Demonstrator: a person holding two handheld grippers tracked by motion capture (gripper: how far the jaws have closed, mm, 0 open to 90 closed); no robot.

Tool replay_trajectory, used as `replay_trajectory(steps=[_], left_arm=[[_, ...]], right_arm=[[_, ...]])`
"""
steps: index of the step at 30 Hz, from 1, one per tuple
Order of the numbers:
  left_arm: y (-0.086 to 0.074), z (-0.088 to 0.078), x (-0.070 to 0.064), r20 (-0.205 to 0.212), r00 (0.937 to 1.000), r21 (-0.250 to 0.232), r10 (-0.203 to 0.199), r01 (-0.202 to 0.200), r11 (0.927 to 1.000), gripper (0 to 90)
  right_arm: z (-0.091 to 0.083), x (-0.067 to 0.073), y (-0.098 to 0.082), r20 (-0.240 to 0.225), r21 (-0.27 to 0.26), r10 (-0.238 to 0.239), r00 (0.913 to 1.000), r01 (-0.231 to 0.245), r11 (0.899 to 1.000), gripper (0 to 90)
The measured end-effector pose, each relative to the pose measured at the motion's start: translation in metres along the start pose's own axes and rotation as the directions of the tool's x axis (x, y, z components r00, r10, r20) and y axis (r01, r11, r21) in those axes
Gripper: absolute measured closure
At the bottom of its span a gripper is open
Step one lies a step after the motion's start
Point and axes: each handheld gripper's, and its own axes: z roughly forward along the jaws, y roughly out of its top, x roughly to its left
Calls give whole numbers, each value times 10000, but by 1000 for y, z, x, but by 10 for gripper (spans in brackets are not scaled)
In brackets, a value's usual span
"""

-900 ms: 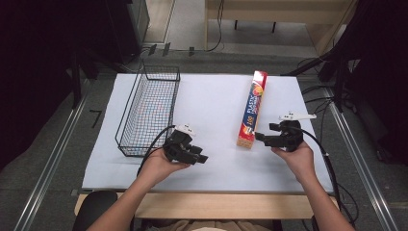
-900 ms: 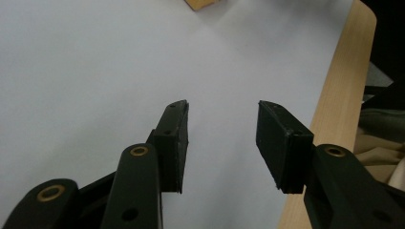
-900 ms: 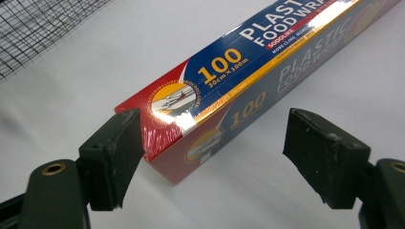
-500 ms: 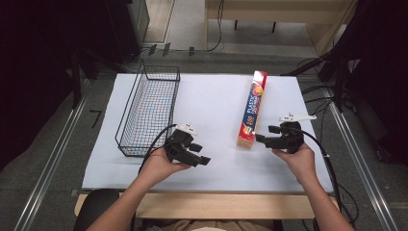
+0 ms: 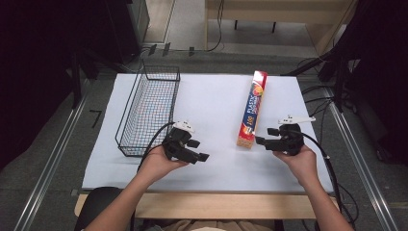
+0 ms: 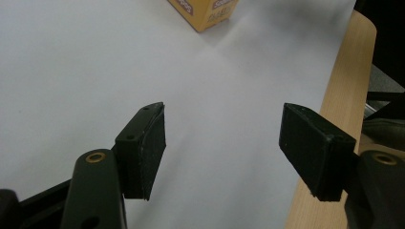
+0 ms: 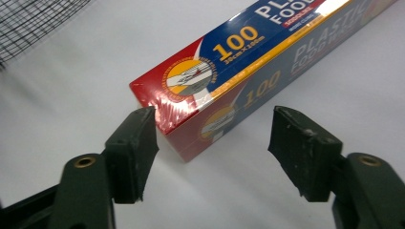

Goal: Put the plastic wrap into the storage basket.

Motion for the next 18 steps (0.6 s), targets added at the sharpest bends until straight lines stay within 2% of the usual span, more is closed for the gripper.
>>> replay_trajectory(steps=[5,7,11,18], left_arm=[[2,2,-2,161,9994,-119,315,-313,9994,332],[4,1,-5,136,9978,-171,642,-640,9978,352],[6,3,-10,255,9956,-174,904,-900,9958,345],[7,6,-8,233,9969,99,750,-752,9971,344]], right_arm=[[-2,2,-2,6,49,-80,10000,80,10000,367],[-3,2,-2,39,57,-27,10000,27,10000,362],[-4,0,-4,-16,259,148,9999,-147,9996,358],[-5,-1,-6,-12,356,237,9997,-237,9991,358]])
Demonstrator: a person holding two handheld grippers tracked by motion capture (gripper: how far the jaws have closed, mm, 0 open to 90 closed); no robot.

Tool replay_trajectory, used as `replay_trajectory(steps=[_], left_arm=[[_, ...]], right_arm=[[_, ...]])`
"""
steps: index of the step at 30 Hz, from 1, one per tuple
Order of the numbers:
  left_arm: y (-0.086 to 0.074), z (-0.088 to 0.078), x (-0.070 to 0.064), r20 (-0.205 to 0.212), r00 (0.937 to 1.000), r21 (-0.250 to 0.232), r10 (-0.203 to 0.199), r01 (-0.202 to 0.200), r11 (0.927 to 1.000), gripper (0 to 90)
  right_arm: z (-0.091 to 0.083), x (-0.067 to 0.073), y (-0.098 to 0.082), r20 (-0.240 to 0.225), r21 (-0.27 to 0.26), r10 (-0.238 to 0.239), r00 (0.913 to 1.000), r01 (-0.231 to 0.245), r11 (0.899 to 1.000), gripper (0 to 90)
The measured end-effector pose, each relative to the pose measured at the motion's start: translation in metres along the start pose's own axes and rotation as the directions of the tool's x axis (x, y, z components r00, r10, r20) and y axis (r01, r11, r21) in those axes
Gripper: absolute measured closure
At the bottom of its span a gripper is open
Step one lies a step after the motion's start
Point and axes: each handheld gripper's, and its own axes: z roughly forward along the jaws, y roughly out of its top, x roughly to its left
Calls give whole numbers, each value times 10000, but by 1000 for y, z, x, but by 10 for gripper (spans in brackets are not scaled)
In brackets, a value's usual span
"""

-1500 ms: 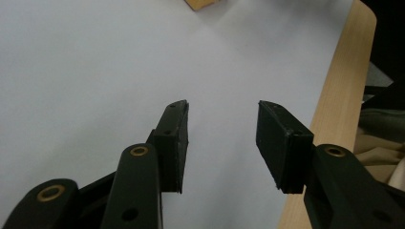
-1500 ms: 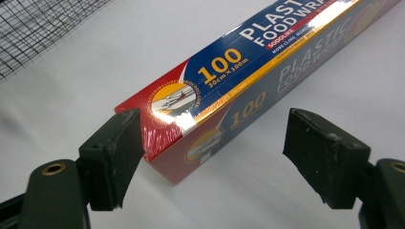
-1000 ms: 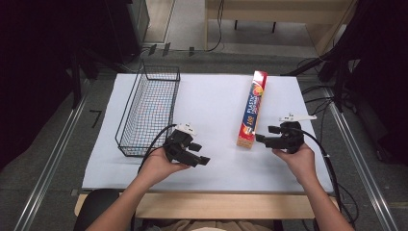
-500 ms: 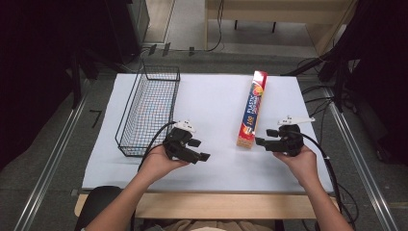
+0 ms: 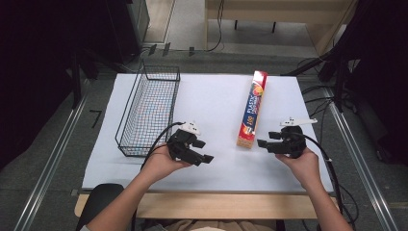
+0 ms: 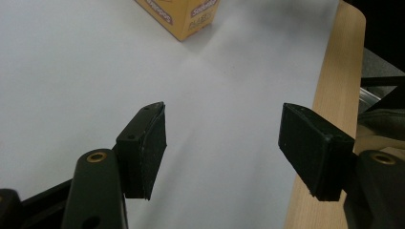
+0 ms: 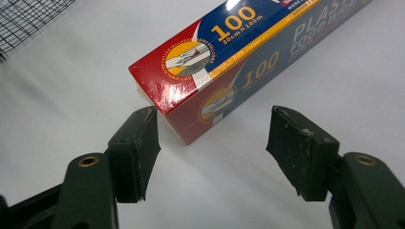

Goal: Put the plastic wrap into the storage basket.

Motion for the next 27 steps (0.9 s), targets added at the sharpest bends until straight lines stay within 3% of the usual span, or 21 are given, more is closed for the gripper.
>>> replay_trajectory(steps=[7,18,23,27], left_arm=[[-2,-1,0,-187,9998,64,114,-112,9999,356],[-5,-1,3,-191,9998,91,-85,87,9999,353],[-5,-3,5,-198,9997,84,-145,147,9999,353],[-5,-2,6,-149,9996,76,-256,257,9996,353]], right_arm=[[1,1,-1,-73,129,8,10000,-7,9999,368],[4,6,0,-302,232,-57,9995,64,9997,368],[2,7,3,-238,207,296,9993,-291,9994,368],[3,9,9,55,617,552,9985,-555,9965,360]])
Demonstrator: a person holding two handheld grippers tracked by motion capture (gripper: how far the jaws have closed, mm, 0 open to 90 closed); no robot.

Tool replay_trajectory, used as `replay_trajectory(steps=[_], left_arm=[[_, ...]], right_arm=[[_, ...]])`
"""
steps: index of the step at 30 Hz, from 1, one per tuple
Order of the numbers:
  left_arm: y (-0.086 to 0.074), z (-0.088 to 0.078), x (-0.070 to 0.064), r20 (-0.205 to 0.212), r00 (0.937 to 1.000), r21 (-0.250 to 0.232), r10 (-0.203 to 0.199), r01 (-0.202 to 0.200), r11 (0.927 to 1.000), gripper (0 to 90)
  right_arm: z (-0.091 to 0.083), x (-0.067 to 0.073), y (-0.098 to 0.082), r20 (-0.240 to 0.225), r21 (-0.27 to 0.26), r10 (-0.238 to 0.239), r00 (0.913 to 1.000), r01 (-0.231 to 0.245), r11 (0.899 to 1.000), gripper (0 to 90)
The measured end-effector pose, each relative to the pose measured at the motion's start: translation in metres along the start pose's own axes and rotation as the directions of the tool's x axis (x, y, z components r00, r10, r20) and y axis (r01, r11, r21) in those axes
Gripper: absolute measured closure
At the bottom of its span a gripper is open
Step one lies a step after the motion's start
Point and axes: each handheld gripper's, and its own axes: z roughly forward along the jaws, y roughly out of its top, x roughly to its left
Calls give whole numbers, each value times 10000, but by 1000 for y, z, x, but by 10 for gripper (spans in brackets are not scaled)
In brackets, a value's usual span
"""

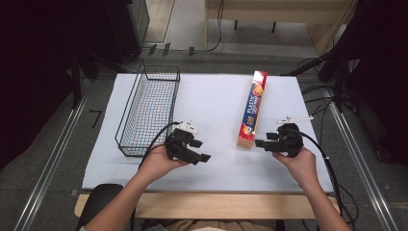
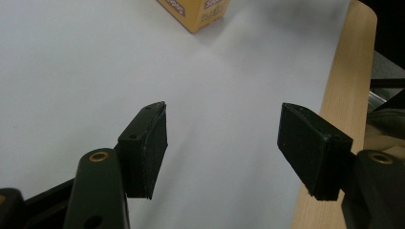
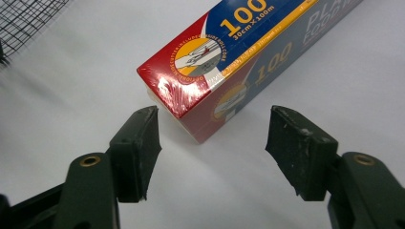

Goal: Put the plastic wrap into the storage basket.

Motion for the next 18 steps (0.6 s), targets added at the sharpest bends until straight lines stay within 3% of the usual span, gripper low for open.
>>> replay_trajectory(steps=[6,10,12,15,18], left_arm=[[1,1,-3,66,9999,27,93,-93,10000,353],[0,-1,-2,99,9999,-31,95,-94,10000,355],[-1,0,-1,209,9998,-30,-13,13,10000,358],[-3,1,0,158,9999,52,-56,55,10000,359],[-3,-1,-1,148,9999,-3,-29,29,10000,359]], right_arm=[[8,9,24,390,319,-102,9992,89,9995,332],[14,11,41,319,116,333,9989,-337,9994,306],[19,10,47,433,260,457,9980,-469,9986,277],[25,7,58,950,354,492,9943,-528,9980,222],[32,1,72,1220,344,950,9880,-999,9944,198]])
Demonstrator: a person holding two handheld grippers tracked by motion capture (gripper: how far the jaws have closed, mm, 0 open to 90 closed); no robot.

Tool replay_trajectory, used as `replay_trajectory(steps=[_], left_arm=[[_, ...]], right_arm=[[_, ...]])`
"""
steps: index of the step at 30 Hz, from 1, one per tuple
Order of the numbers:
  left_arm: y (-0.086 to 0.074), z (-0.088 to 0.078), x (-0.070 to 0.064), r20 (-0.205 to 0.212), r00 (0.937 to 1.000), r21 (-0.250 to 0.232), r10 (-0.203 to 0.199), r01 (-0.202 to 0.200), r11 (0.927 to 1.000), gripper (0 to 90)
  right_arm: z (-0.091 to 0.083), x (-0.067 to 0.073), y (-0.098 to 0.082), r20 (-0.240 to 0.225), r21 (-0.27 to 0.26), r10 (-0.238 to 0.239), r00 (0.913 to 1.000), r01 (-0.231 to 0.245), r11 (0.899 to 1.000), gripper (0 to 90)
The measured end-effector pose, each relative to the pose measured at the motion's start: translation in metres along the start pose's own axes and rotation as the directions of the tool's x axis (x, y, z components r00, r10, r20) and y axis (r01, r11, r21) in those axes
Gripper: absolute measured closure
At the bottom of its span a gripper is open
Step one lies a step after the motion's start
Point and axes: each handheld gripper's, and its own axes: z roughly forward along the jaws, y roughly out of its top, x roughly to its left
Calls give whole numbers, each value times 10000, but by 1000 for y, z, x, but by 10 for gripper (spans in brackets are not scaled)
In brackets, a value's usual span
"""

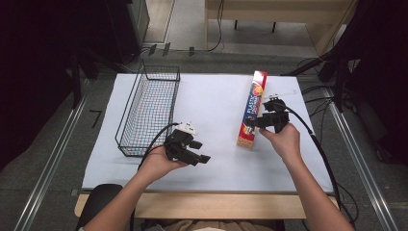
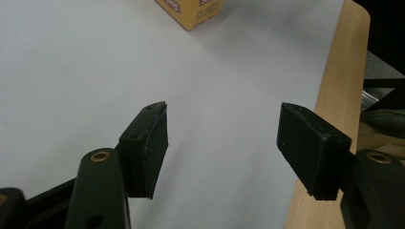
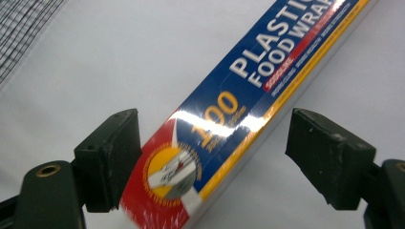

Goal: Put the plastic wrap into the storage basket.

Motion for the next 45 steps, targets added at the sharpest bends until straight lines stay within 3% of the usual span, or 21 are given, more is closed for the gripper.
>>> replay_trajectory(steps=[3,4,5,11,13,18,21,23,27,28,32,34,38,40,44,45], left_arm=[[-1,0,1,-46,10000,47,59,-59,10000,359],[-1,0,1,-61,10000,85,42,-42,10000,359],[-1,1,1,-61,10000,80,13,-12,10000,359],[-2,3,2,-76,10000,220,-37,38,9998,358],[-2,4,1,-74,10000,219,-43,44,9997,358],[-3,5,1,-148,9999,292,17,-13,9996,358],[-2,6,0,-180,9998,420,70,-63,9991,357],[-2,6,-1,-149,9998,379,118,-112,9992,355],[-2,6,-1,-142,9998,385,127,-122,9992,355],[-2,6,0,-146,9998,358,117,-112,9993,355],[-3,4,1,-162,9999,307,43,-38,9995,355],[-3,4,2,-134,9999,279,25,-22,9996,355],[-3,5,2,-166,9999,355,16,-10,9994,354],[-3,5,2,-141,9999,309,34,-29,9995,355],[-3,5,2,-125,9999,289,19,-15,9996,355],[-3,5,2,-145,9999,319,33,-29,9995,355]], right_arm=[[4,-1,7,96,22,9,10000,-9,10000,195],[9,-1,13,453,50,-144,9989,142,9999,191],[9,-1,13,453,50,-144,9989,142,9999,191],[22,-5,26,890,43,230,9958,-234,9997,163],[26,-4,29,820,137,364,9960,-377,9992,155],[44,-1,39,1436,279,337,9891,-381,9989,138],[48,-3,43,1439,187,616,9877,-649,9977,139],[51,-7,48,1709,109,852,9816,-884,9960,139],[58,-8,52,2199,225,878,9716,-950,9952,138],[63,-7,52,2469,229,907,9648,-994,9948,131],[70,-11,50,2771,398,941,9562,-1092,9932,136],[81,-15,44,2691,887,1044,9574,-1326,9872,136],[90,-16,41,2789,943,1202,9528,-1517,9839,137],[94,-19,40,2666,1196,1587,9506,-1960,9733,141],[94,-20,41,2721,1207,1745,9463,-2135,9695,166],[95,-22,41,2596,1423,2040,9439,-2463,9587,168]])
